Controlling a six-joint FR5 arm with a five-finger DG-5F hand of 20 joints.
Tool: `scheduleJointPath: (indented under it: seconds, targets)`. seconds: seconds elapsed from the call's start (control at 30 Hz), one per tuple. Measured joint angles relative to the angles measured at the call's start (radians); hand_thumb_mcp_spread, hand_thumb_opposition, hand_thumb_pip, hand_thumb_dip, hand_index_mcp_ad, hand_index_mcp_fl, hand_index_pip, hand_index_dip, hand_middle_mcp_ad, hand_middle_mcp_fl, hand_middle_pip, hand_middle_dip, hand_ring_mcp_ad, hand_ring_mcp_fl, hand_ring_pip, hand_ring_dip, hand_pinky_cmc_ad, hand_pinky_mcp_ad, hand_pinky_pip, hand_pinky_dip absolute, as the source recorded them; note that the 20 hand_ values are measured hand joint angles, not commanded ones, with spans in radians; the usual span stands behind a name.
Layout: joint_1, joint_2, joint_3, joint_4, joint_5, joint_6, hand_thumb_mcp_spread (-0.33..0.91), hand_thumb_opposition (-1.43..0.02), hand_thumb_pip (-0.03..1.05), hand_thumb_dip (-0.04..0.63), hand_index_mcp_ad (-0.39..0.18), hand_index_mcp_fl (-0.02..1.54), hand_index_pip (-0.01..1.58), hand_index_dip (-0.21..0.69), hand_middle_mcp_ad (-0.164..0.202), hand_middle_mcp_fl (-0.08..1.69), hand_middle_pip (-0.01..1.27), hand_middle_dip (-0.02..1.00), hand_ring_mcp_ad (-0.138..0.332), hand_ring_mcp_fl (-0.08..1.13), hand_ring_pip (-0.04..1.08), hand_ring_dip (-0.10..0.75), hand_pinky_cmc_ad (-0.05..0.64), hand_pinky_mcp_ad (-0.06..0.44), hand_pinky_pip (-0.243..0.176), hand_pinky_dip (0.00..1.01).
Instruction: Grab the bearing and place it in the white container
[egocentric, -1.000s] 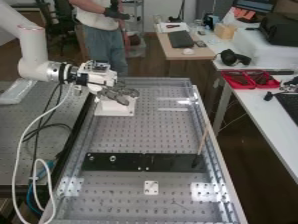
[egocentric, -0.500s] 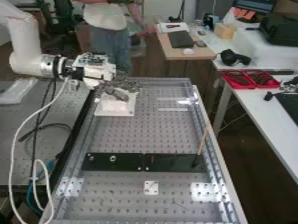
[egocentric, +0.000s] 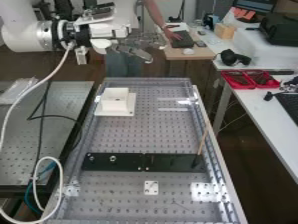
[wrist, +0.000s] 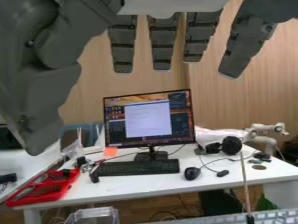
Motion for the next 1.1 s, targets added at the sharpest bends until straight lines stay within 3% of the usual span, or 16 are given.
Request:
scheduleJointPath:
  seconds: [0.13,0.33,0.63,1.1]
  targets:
    - [-0.059,-0.036,0.092,-0.056,-0.054,0.003,0.23,-0.74,0.46,0.175,-0.131,0.16,0.15,0.175,0.075,0.04,0.13,0.25,0.133,0.0,0.09,0.101,0.417,0.311,-0.106,0.35]
    - [-0.135,-0.078,0.168,-0.132,-0.124,0.029,0.23,-0.74,0.46,0.157,-0.133,0.19,0.13,0.175,0.075,0.05,0.13,0.25,0.133,0.0,0.1,0.101,0.417,0.314,-0.106,0.35]
    - [-0.183,-0.089,0.213,-0.189,-0.163,-0.007,0.23,-0.74,0.46,0.157,-0.129,0.19,0.12,0.175,0.075,0.09,0.13,0.25,0.138,0.0,0.1,0.101,0.417,0.312,-0.106,0.35]
    - [-0.192,-0.092,0.224,-0.195,-0.167,-0.026,0.24,-0.74,0.45,0.157,-0.129,0.19,0.12,0.175,0.075,0.09,0.13,0.25,0.136,0.0,0.1,0.101,0.414,0.314,-0.106,0.35]
